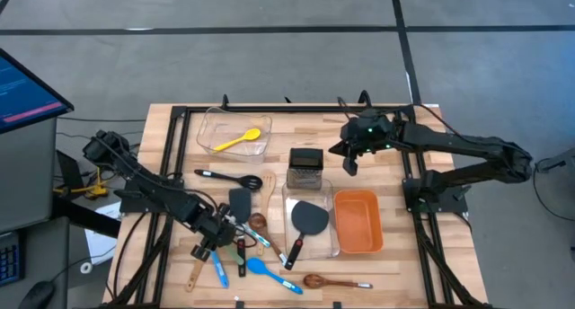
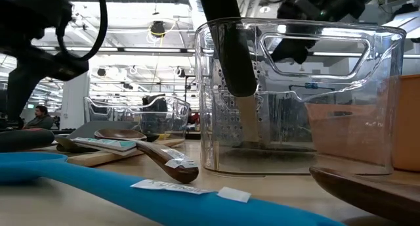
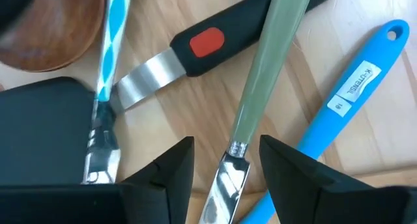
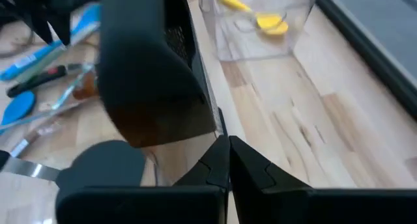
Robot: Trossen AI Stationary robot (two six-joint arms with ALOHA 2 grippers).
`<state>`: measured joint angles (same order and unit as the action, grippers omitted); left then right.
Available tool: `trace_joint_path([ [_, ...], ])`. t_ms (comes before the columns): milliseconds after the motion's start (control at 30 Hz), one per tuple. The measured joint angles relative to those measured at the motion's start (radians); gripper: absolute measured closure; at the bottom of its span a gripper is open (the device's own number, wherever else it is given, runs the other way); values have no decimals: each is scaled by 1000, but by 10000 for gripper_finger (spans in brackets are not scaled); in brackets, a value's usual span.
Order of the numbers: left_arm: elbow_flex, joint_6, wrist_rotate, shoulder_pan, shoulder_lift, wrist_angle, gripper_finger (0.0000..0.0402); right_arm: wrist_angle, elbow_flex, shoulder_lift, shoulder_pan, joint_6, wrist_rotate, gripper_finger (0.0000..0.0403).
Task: Pick & Place Kitchen Items
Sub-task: Put the green knife into the orange bin
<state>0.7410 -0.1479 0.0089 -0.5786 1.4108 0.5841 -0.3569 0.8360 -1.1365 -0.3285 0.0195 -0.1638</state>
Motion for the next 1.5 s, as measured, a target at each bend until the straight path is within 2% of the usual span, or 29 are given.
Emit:
trace_joint_path([
  [200, -12, -24, 49, -6, 64, -45, 243, 1, 0, 67, 23, 0, -1, 402],
  [400, -28, -17, 43, -6, 129, -77, 248, 1, 0, 98, 53, 0, 0, 402],
  [600, -35, -18, 43, -5, 134, -92, 267, 0, 0, 99, 81, -1, 2, 402],
  [733, -39, -19, 45, -5, 107, -97, 297, 0, 0, 99, 90, 0, 3, 402],
  [1000, -39, -76, 49, -6, 81, -107, 381, 0, 0, 99, 93, 0, 4, 402],
  [1500, 5, -62, 25, -3, 78, -87, 392, 0, 0, 99, 93, 0, 4, 402],
])
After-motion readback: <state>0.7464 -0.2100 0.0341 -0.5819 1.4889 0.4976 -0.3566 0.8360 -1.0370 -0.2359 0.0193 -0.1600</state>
